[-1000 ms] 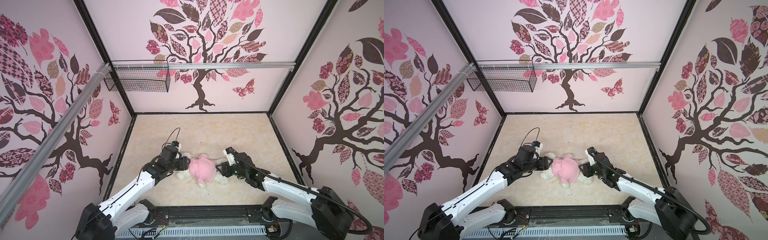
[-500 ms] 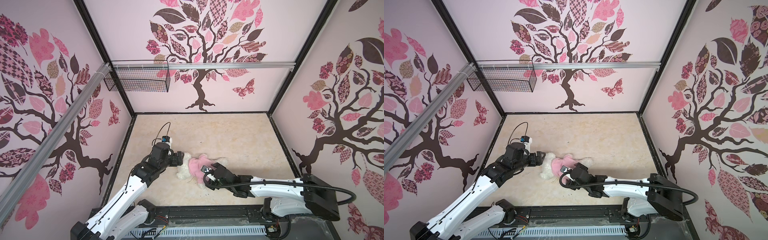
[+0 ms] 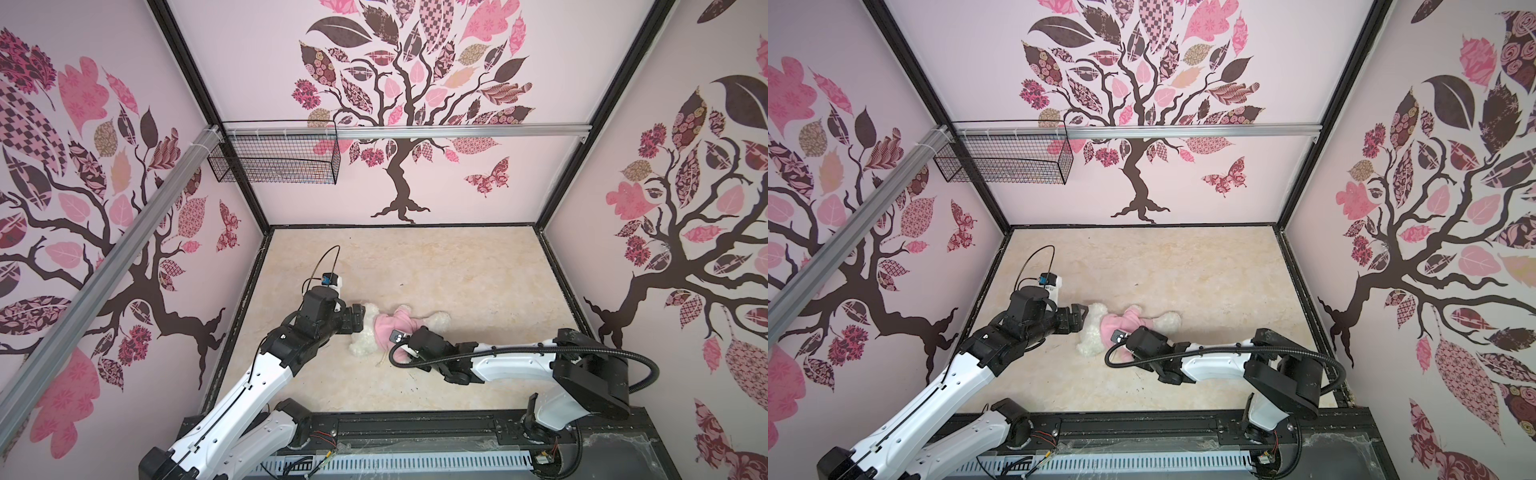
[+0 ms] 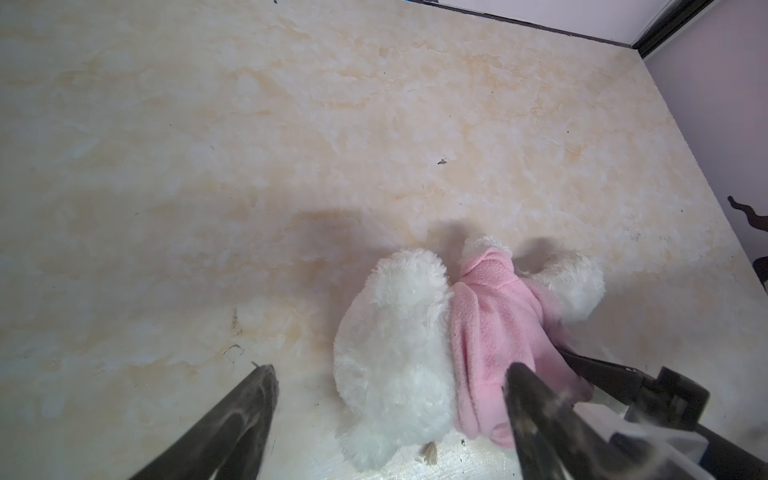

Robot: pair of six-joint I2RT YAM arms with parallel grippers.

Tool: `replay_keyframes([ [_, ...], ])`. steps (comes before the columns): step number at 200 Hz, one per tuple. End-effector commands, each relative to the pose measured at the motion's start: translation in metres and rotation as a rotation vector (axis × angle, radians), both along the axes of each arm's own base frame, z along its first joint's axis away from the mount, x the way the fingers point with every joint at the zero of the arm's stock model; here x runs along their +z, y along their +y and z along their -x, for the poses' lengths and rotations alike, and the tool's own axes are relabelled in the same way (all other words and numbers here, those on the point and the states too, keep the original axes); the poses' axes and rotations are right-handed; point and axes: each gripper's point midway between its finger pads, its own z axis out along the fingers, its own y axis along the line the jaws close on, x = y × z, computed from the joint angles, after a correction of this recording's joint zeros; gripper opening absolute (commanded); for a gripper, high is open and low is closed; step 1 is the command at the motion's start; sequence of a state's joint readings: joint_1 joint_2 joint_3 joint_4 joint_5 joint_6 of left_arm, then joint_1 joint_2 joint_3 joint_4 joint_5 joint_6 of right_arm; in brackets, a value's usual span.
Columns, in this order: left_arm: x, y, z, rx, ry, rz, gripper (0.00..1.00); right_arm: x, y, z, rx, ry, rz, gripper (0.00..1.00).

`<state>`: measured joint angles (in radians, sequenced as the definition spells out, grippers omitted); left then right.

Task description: Dress the teddy bear

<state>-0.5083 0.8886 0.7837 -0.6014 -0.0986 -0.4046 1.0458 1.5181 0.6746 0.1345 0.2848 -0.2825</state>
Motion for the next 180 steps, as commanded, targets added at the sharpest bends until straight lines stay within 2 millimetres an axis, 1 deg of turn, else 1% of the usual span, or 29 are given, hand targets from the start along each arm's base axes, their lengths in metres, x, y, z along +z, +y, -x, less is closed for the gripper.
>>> replay_keyframes([
  [1, 0.029, 0.009, -0.004, 0.028, -0.083, -0.006, 0.89, 0.057, 0.014, 0.015, 0.034, 0.289, -0.419, 0.15],
  [9, 0.034, 0.010, -0.004, 0.034, -0.098, -0.001, 0.90, 0.080, 0.014, 0.018, 0.054, 0.379, -0.564, 0.11],
  [15, 0.038, 0.011, -0.004, 0.039, -0.107, 0.003, 0.90, 0.098, 0.011, 0.015, 0.058, 0.440, -0.670, 0.10],
  [22, 0.043, 0.012, -0.004, 0.042, -0.122, 0.009, 0.90, 0.116, 0.006, 0.011, 0.051, 0.526, -0.791, 0.09],
  [29, 0.048, 0.012, -0.004, 0.045, -0.136, 0.017, 0.90, 0.129, 0.001, 0.007, 0.037, 0.608, -0.893, 0.09],
  [41, 0.055, 0.012, -0.003, 0.049, -0.153, 0.034, 0.90, 0.141, -0.008, -0.003, -0.006, 0.748, -1.031, 0.10],
  [53, 0.062, 0.011, -0.002, 0.048, -0.172, 0.065, 0.90, 0.141, -0.013, -0.011, -0.039, 0.880, -1.127, 0.10],
  [70, 0.067, 0.006, 0.001, 0.034, -0.188, 0.116, 0.89, 0.131, -0.013, -0.017, -0.080, 1.039, -1.218, 0.13],
  [83, 0.066, 0.000, 0.003, 0.014, -0.179, 0.151, 0.88, 0.121, -0.010, -0.021, -0.103, 1.133, -1.264, 0.15],
  [105, 0.054, -0.016, 0.006, -0.033, -0.117, 0.219, 0.86, 0.104, -0.008, -0.029, -0.143, 1.253, -1.344, 0.21],
  [118, 0.045, -0.033, 0.009, -0.081, -0.067, 0.271, 0.85, 0.086, -0.014, -0.038, -0.207, 1.295, -1.372, 0.26],
  [135, 0.035, -0.050, 0.013, -0.115, -0.034, 0.268, 0.85, 0.052, -0.027, -0.047, -0.314, 1.299, -1.363, 0.35],
  [144, 0.031, -0.057, 0.015, -0.130, -0.034, 0.239, 0.85, 0.032, -0.034, -0.050, -0.380, 1.290, -1.328, 0.39],
  [153, 0.027, -0.063, 0.016, -0.146, -0.028, 0.222, 0.85, 0.016, -0.044, -0.053, -0.443, 1.255, -1.296, 0.46],
  [166, 0.022, -0.067, 0.016, -0.154, -0.006, 0.224, 0.85, -0.003, -0.061, -0.057, -0.531, 1.193, -1.235, 0.56],
  [180, 0.018, -0.070, 0.016, -0.158, 0.005, 0.230, 0.85, -0.013, -0.079, -0.063, -0.592, 1.107, -1.173, 0.67],
])
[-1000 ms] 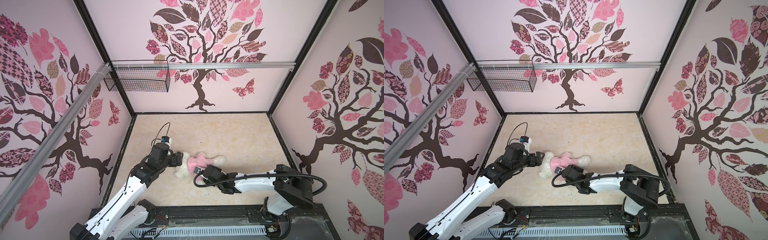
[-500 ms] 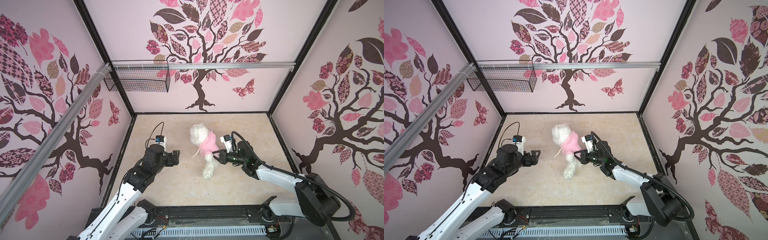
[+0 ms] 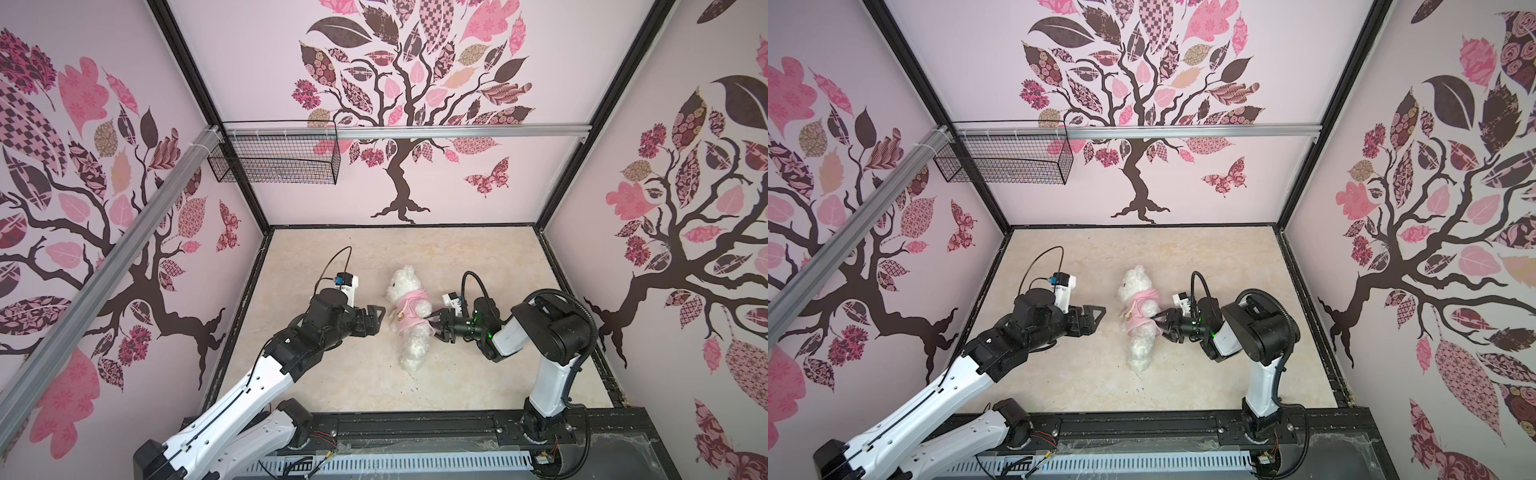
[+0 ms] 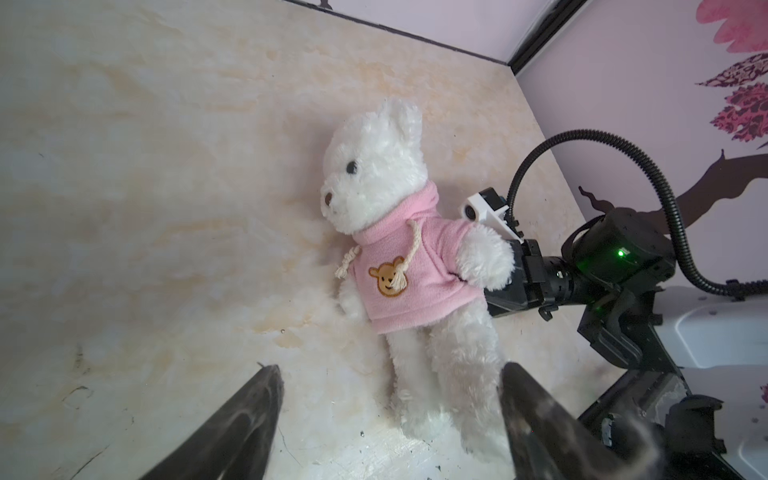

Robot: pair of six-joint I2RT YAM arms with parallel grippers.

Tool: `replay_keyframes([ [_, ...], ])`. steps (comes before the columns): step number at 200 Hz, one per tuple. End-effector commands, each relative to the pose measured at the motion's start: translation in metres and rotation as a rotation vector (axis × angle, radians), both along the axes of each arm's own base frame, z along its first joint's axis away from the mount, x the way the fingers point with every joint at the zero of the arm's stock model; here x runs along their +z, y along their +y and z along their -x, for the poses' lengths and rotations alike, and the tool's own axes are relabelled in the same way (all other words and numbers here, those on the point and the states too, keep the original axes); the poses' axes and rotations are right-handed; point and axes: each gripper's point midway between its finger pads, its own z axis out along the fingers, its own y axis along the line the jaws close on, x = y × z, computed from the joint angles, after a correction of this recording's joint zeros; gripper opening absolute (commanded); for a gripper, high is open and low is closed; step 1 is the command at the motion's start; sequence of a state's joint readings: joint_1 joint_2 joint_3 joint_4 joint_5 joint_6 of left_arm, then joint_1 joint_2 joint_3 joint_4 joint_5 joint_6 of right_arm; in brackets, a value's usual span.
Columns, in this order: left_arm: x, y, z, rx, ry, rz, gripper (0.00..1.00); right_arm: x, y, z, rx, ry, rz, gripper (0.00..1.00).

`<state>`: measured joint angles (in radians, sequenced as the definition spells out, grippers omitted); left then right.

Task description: Dress the teddy bear

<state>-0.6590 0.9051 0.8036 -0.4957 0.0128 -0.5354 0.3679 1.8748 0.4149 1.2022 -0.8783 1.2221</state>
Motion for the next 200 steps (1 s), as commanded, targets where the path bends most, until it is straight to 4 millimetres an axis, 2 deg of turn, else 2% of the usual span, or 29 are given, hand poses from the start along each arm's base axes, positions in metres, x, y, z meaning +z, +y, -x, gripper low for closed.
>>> replay_keyframes([
  [1, -0.006, -0.005, -0.002, 0.000, 0.008, 0.023, 0.85, -0.017, -0.027, -0.009, -0.048, -0.074, 0.166, 0.68],
  [9, -0.008, -0.006, -0.002, 0.000, 0.007, 0.025, 0.85, -0.020, -0.037, -0.013, -0.065, -0.094, 0.228, 0.73],
  [28, -0.011, -0.004, -0.002, 0.003, 0.006, 0.017, 0.85, -0.014, -0.063, -0.023, -0.127, -0.159, 0.343, 0.76],
  [59, -0.015, 0.003, -0.003, 0.025, -0.005, -0.015, 0.85, 0.009, -0.102, -0.032, -0.230, -0.286, 0.566, 0.79],
  [73, -0.015, 0.007, -0.004, 0.040, -0.019, -0.029, 0.86, 0.025, -0.112, -0.030, -0.267, -0.348, 0.617, 0.78],
  [85, -0.014, 0.012, -0.006, 0.058, -0.040, -0.047, 0.86, 0.042, -0.112, -0.029, -0.284, -0.414, 0.628, 0.77],
  [92, -0.013, 0.015, -0.008, 0.069, -0.054, -0.057, 0.86, 0.051, -0.105, -0.027, -0.275, -0.459, 0.638, 0.77],
  [112, -0.011, 0.022, -0.014, 0.098, -0.096, -0.088, 0.86, 0.067, -0.067, -0.024, -0.179, -0.586, 0.701, 0.76],
  [125, -0.008, 0.025, -0.018, 0.121, -0.120, -0.099, 0.86, 0.063, -0.049, -0.027, -0.115, -0.599, 0.744, 0.74],
  [145, -0.006, 0.026, -0.023, 0.141, -0.144, -0.099, 0.86, 0.044, -0.038, -0.038, -0.057, -0.574, 0.770, 0.71],
  [178, -0.014, 0.023, -0.029, 0.165, -0.137, -0.077, 0.86, 0.006, -0.040, -0.045, -0.002, -0.516, 0.839, 0.64],
  [200, -0.016, 0.031, -0.037, 0.240, -0.148, -0.073, 0.86, -0.011, -0.047, -0.044, -0.004, -0.473, 0.847, 0.60],
])
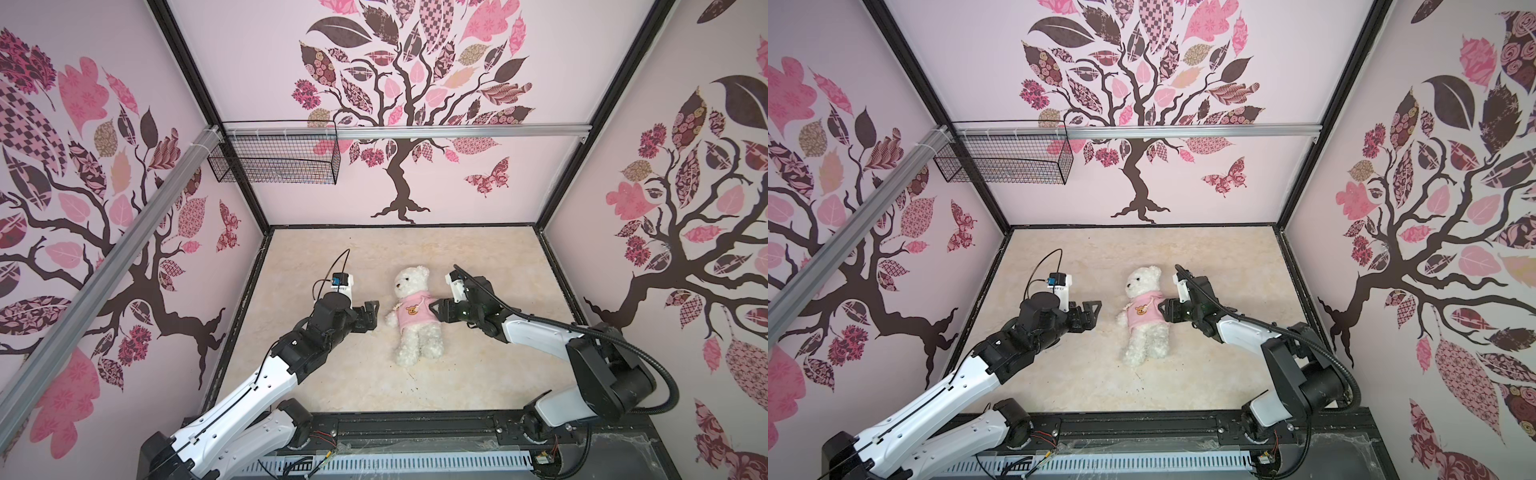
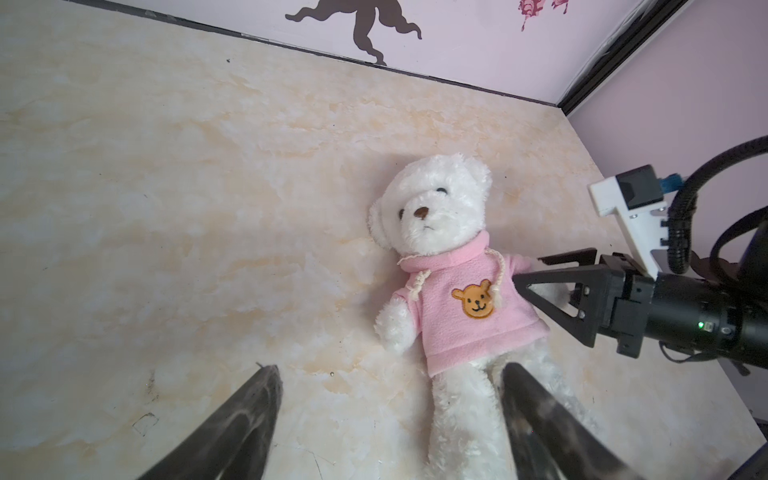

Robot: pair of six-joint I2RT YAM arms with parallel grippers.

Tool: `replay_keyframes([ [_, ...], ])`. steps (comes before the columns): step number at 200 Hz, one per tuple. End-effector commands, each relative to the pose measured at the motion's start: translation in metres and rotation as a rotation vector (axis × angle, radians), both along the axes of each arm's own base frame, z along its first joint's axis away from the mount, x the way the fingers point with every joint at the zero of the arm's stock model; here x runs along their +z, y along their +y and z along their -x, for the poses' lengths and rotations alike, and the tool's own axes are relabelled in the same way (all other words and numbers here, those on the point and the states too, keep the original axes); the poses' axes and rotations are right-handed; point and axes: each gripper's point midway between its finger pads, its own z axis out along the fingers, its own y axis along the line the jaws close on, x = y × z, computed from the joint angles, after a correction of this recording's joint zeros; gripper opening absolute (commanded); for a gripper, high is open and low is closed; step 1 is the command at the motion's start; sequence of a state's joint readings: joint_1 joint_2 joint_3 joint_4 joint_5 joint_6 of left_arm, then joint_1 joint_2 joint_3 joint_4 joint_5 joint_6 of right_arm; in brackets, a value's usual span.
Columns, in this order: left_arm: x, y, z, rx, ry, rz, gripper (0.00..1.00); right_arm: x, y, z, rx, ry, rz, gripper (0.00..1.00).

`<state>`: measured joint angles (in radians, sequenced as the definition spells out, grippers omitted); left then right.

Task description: Dress the teddy bear

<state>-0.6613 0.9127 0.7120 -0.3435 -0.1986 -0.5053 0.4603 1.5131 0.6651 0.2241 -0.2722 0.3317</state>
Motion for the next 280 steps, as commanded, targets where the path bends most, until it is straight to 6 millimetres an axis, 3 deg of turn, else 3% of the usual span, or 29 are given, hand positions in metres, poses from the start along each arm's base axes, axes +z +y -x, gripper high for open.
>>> replay_keyframes([
  [1, -0.005, 0.009, -0.009, 0.084, -0.028, 0.009, 0.86, -0.022, -0.011, 0.001, -0.015, 0.041, 0.057, 0.60],
  [33, 0.000, 0.018, -0.016, 0.160, -0.083, 0.051, 0.86, -0.017, -0.023, 0.001, -0.050, 0.033, 0.064, 0.63],
  [69, -0.001, 0.040, -0.022, 0.268, -0.189, 0.036, 0.86, 0.037, -0.039, -0.008, -0.113, -0.114, 0.073, 0.75],
  [93, -0.003, 0.051, -0.023, 0.315, -0.268, 0.052, 0.86, 0.069, -0.067, -0.016, -0.210, -0.255, 0.172, 0.80],
  [112, 0.010, 0.062, -0.025, 0.340, -0.370, 0.001, 0.86, 0.092, -0.089, -0.019, -0.281, -0.359, 0.242, 0.84],
  [143, 0.021, 0.098, -0.039, 0.452, -0.474, -0.144, 0.89, 0.128, -0.115, -0.021, -0.392, -0.514, 0.292, 0.94],
  [165, 0.018, 0.130, -0.050, 0.559, -0.456, -0.237, 0.91, 0.140, -0.137, -0.023, -0.476, -0.592, 0.380, 1.00],
  [195, 0.025, 0.163, -0.045, 0.640, -0.487, -0.402, 0.96, 0.135, -0.169, -0.024, -0.580, -0.630, 0.479, 0.99],
  [218, 0.007, 0.190, -0.045, 0.674, -0.435, -0.450, 0.97, 0.117, -0.191, -0.021, -0.628, -0.676, 0.502, 0.99],
  [258, -0.033, 0.186, -0.066, 0.566, -0.416, -0.625, 0.97, 0.069, -0.212, -0.020, -0.666, -0.675, 0.535, 1.00],
  [280, -0.058, 0.189, -0.083, 0.510, -0.380, -0.572, 0.97, 0.054, -0.218, -0.032, -0.669, -0.637, 0.488, 1.00],
])
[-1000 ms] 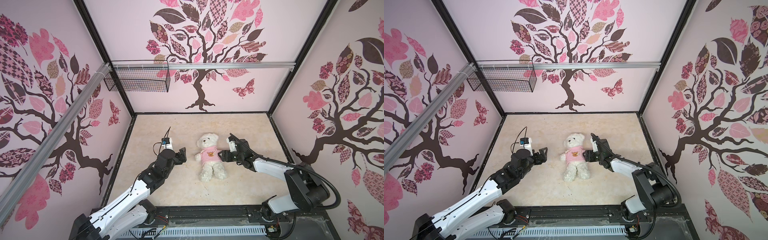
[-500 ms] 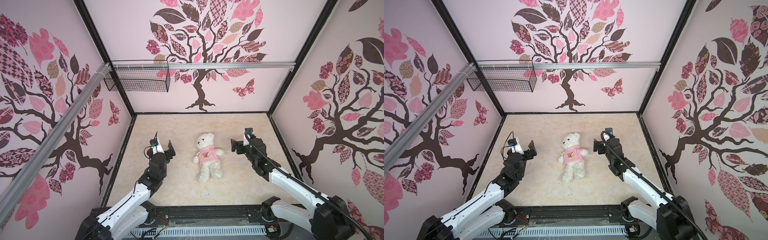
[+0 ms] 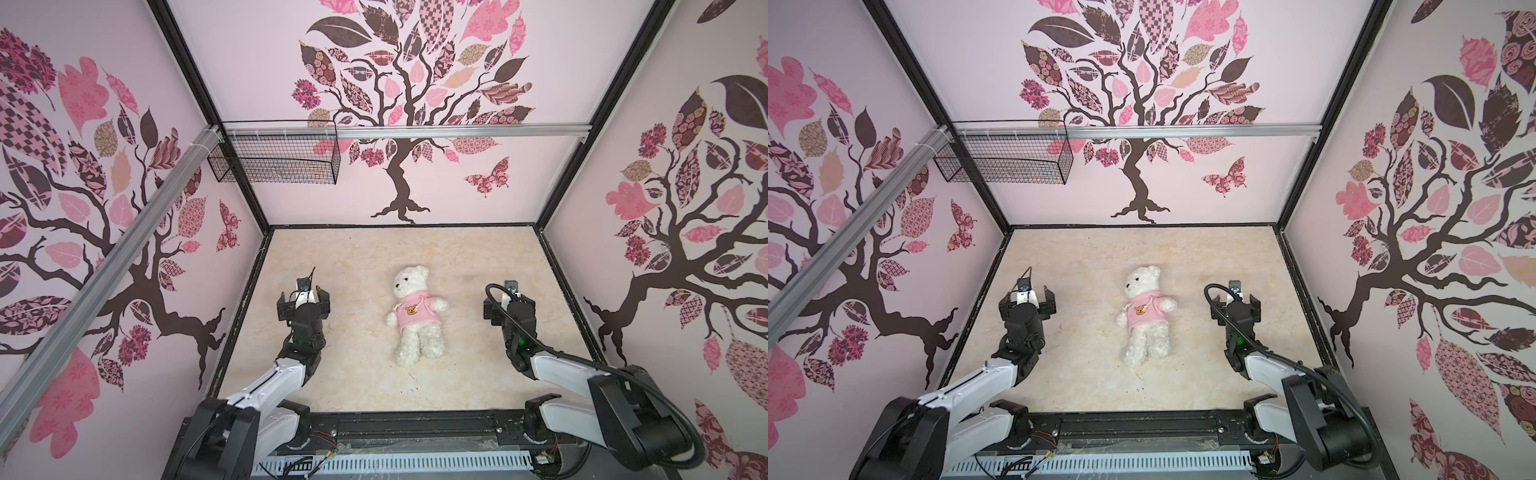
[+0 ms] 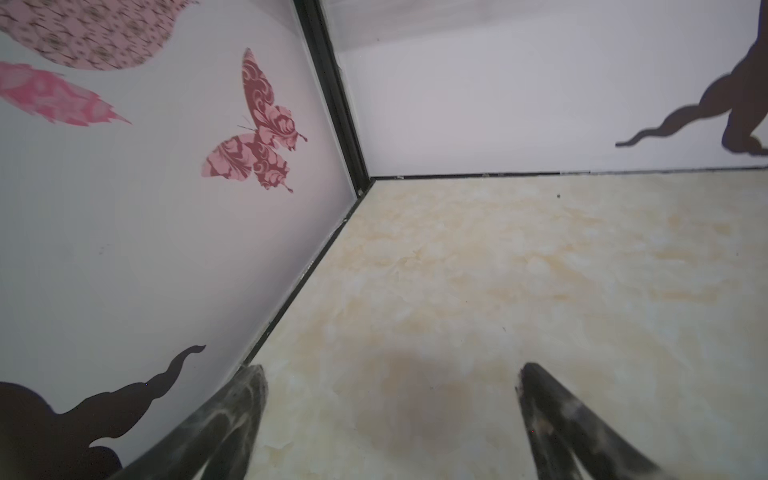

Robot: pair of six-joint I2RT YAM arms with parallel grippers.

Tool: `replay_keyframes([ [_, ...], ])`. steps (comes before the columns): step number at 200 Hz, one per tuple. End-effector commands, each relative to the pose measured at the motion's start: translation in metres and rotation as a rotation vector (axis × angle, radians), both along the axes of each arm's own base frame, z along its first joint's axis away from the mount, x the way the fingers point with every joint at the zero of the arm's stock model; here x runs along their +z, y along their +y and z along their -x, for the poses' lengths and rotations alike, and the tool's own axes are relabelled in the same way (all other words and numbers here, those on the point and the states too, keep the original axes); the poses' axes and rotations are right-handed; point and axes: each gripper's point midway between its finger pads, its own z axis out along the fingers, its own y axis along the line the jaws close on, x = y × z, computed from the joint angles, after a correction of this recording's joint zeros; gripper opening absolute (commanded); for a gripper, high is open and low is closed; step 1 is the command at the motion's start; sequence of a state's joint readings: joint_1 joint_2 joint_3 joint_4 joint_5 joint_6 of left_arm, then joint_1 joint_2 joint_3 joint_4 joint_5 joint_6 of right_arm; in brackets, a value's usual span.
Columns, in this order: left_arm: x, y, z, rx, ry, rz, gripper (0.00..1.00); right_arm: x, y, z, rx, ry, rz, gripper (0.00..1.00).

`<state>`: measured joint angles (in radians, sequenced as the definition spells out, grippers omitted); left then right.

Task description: Dress the teddy bear

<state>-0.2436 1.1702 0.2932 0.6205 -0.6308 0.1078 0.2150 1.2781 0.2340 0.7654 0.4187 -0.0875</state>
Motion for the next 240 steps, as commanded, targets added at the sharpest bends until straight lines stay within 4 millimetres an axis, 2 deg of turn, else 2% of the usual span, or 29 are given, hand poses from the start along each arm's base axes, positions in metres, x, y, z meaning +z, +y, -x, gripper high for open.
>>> replay_keyframes([
  [1, -0.004, 0.002, -0.015, -0.073, -0.040, 0.018, 0.97, 0.028, -0.004, -0.023, -0.005, -0.143, -0.060, 1.00],
  [21, -0.015, 0.019, -0.025, -0.047, -0.046, 0.137, 0.97, 0.027, 0.003, -0.037, 0.045, -0.134, -0.092, 1.00],
  [32, -0.019, 0.021, -0.031, -0.062, -0.015, 0.189, 0.97, 0.025, 0.004, -0.043, 0.053, -0.116, -0.119, 1.00],
  [46, -0.017, 0.015, -0.034, -0.144, -0.100, 0.258, 0.97, 0.025, 0.009, -0.045, 0.111, -0.142, -0.171, 1.00],
  [64, -0.040, 0.006, -0.041, -0.196, -0.069, 0.261, 0.97, 0.016, 0.006, -0.042, 0.113, -0.179, -0.184, 1.00],
  [71, -0.039, 0.001, -0.051, -0.234, -0.088, 0.246, 0.97, 0.013, 0.003, -0.040, 0.101, -0.190, -0.193, 1.00],
  [86, -0.054, 0.000, -0.057, -0.225, 0.049, 0.264, 0.97, 0.011, 0.001, -0.042, 0.096, -0.185, -0.197, 1.00],
  [100, -0.048, 0.001, -0.062, -0.225, -0.011, 0.258, 0.97, 0.008, 0.001, -0.044, 0.103, -0.156, -0.205, 1.00],
  [113, -0.053, 0.001, -0.059, -0.219, 0.049, 0.264, 0.97, 0.010, 0.001, -0.044, 0.105, -0.169, -0.204, 0.99],
  [127, -0.048, 0.001, -0.061, -0.223, 0.002, 0.258, 0.97, 0.010, 0.000, -0.043, 0.102, -0.169, -0.203, 0.99],
  [144, -0.053, 0.001, -0.059, -0.219, 0.043, 0.263, 0.97, 0.010, 0.000, -0.042, 0.101, -0.170, -0.201, 1.00],
  [240, -0.051, 0.001, -0.060, -0.219, 0.033, 0.262, 0.97, 0.010, 0.000, -0.042, 0.100, -0.172, -0.201, 1.00],
])
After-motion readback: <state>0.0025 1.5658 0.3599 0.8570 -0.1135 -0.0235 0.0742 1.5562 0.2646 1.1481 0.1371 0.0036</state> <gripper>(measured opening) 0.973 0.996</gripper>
